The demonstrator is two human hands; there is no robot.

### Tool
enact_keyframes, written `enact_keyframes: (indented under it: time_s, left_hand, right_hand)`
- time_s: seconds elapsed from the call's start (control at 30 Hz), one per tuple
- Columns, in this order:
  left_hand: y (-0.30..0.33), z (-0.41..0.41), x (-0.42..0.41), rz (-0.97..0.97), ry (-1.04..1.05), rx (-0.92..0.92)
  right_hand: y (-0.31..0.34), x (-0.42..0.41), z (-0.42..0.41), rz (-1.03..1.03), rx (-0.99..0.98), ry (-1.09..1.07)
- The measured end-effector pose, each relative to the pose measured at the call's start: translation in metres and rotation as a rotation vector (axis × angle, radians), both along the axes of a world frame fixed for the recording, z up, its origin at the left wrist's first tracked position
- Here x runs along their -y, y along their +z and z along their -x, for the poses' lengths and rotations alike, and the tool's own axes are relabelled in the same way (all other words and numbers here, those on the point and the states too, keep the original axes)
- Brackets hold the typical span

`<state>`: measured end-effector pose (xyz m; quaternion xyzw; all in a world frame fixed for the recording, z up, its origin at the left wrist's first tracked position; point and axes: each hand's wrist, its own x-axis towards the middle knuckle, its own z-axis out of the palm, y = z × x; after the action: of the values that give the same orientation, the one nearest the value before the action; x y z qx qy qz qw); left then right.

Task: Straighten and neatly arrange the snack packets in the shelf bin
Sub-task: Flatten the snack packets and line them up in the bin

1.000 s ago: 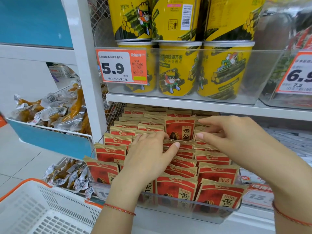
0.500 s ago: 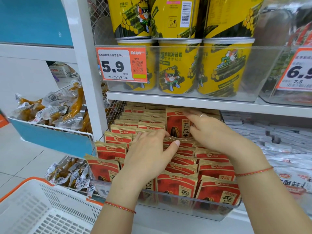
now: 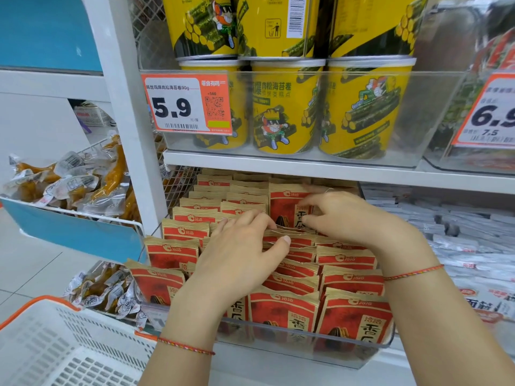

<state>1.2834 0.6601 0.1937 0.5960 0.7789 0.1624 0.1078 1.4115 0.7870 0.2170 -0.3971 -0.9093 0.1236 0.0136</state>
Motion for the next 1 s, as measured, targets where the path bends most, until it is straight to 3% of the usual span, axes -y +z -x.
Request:
enact_keyframes:
  time_s: [0.5, 0.7, 1.0]
  left_hand:
    - [0.001, -0.002, 0.004, -0.002, 0.008, -0.009]
    - [0.0, 0.0, 0.003, 0.012, 0.005, -0.01]
    - [-0.003, 0.0, 0.005, -0.078, 0.057, 0.01]
  right_hand:
    - [-0.003, 0.011, 0.002, -0.162, 0.048, 0.009]
    - [0.008, 0.018, -0.011, -0.177, -0.098, -0.023]
    - [0.011, 0.031, -0.021, -0.202, -0.14, 0.001]
